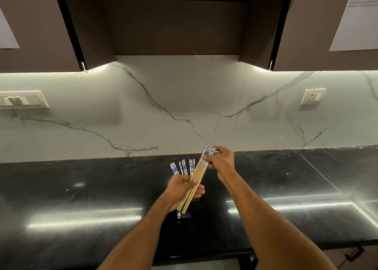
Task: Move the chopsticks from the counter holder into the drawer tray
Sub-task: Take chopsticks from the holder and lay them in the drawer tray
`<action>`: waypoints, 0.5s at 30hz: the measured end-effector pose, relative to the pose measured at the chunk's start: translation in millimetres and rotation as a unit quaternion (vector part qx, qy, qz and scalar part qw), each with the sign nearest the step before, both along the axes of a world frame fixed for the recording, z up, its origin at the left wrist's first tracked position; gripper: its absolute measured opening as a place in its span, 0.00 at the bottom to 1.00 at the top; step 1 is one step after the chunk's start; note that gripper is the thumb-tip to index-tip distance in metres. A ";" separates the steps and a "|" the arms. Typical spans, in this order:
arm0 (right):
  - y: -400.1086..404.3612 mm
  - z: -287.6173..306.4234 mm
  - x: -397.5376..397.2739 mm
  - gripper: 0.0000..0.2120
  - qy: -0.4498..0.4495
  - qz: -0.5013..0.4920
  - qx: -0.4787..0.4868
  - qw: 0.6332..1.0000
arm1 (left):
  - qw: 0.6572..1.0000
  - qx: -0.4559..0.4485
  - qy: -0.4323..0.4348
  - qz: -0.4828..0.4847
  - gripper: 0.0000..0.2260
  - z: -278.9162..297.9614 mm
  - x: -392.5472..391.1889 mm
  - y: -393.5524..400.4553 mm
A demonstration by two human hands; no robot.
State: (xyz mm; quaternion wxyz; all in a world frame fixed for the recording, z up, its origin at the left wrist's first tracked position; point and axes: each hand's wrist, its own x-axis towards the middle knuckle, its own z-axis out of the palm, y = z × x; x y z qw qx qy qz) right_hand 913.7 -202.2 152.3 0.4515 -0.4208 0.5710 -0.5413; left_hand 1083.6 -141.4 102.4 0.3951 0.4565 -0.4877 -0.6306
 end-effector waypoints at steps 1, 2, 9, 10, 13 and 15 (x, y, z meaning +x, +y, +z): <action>1.2 -2.7 -1.4 0.21 -0.008 0.002 0.002 1.000 | 1.000 0.004 -0.020 -0.005 0.13 1.3 -0.4 -0.2; 2.8 -5.5 -2.7 0.21 -0.014 0.003 0.005 1.000 | 0.999 0.011 -0.037 -0.014 0.12 2.6 -0.5 -0.1; 19.4 -19.8 -7.3 0.19 -0.066 0.014 0.028 0.997 | 0.992 0.050 -0.098 -0.056 0.11 5.2 2.8 8.5; 23.0 -21.7 -7.8 0.19 -0.073 0.015 0.027 0.997 | 0.992 0.045 -0.107 -0.051 0.10 4.1 2.4 11.1; 35.4 -23.7 -8.5 0.19 -0.084 0.021 0.023 0.996 | 0.991 0.031 -0.129 -0.034 0.09 0.0 1.6 19.0; 43.3 -23.0 -8.5 0.20 -0.086 0.029 0.020 0.996 | 0.989 0.019 -0.144 -0.027 0.08 -1.0 2.3 24.3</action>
